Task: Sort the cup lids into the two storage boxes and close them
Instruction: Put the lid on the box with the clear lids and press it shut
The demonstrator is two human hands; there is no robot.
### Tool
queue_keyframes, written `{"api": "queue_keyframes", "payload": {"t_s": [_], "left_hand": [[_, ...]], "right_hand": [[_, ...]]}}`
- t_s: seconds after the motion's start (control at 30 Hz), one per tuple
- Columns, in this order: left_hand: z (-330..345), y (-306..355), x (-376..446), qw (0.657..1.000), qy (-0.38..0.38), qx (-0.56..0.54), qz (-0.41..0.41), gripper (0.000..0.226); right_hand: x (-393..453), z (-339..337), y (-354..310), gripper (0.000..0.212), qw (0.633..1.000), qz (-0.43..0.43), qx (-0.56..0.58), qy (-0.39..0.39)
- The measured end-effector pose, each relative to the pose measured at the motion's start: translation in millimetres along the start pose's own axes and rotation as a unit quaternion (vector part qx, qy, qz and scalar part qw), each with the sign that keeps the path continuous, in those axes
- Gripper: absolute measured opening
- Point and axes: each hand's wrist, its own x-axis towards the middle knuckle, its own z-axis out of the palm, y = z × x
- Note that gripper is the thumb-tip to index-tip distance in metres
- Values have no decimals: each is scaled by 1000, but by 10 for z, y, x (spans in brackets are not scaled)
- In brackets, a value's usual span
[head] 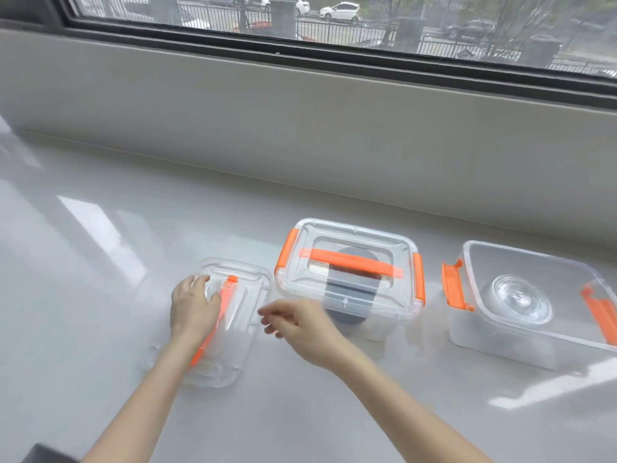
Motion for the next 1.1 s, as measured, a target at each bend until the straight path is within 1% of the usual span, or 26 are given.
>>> {"api": "queue_keyframes", "payload": {"t_s": [0.07, 0.17, 0.23, 0.33, 0.43, 0.47, 0.53, 0.57, 0.63, 0.73, 0.8, 0.83, 0.9, 0.93, 1.0, 1.03, 1.1], "left_hand": [[30, -163, -22, 998, -5, 39, -43, 48], [32, -262, -41, 996, 3, 68, -58, 49], [16, -292, -41, 995, 3, 78, -68, 49], [13, -343, -43, 993, -8, 78, -90, 49], [17, -345, -50, 994, -15, 18, -103, 48], [10, -339, -58, 994, -13, -5, -112, 48], [-18, -333, -83, 990, -5, -31, -140, 50], [-38, -335, -99, 987, 3, -43, -154, 51], [-101, -315, -131, 980, 27, -72, -182, 53], [-239, -210, -170, 969, 72, -106, -209, 55], [-347, -93, -204, 965, 87, -130, -211, 52], [-403, -15, -217, 965, 90, -142, -203, 45], [-509, 188, -231, 964, 100, -172, -178, 19], [-554, 323, -234, 964, 105, -187, -158, 17], [-619, 634, -268, 963, 108, -216, -119, 30], [-627, 806, -299, 962, 106, -230, -102, 33], [-613, 1137, -371, 959, 90, -258, -74, 34]], "right_hand": [[84, 185, 121, 36, 996, 28, -75, -43], [157, 354, 246, 43, 990, 79, -94, -67], [216, 430, 303, 36, 989, 104, -80, -65], [304, 503, 328, 26, 988, 143, -29, -53], [331, 536, 260, 15, 987, 151, 16, -61], [328, 549, 243, 15, 987, 144, 14, -68], [293, 564, 213, 37, 991, 115, -39, -61], [264, 571, 183, 43, 992, 93, -72, -50], [213, 572, 121, 47, 993, 35, -104, -31], [160, 522, -35, 51, 994, -45, -94, -13], [123, 424, -169, 51, 992, -103, -68, 25], [101, 353, -247, 51, 989, -128, -54, 49], [38, 171, -398, 52, 983, -159, -3, 96], [-6, 62, -465, 52, 979, -163, 37, 118], [-130, -183, -565, 52, 968, -158, 125, 148], [-197, -319, -587, 51, 962, -149, 160, 164], [-332, -583, -625, 40, 954, -124, 195, 189]]}}
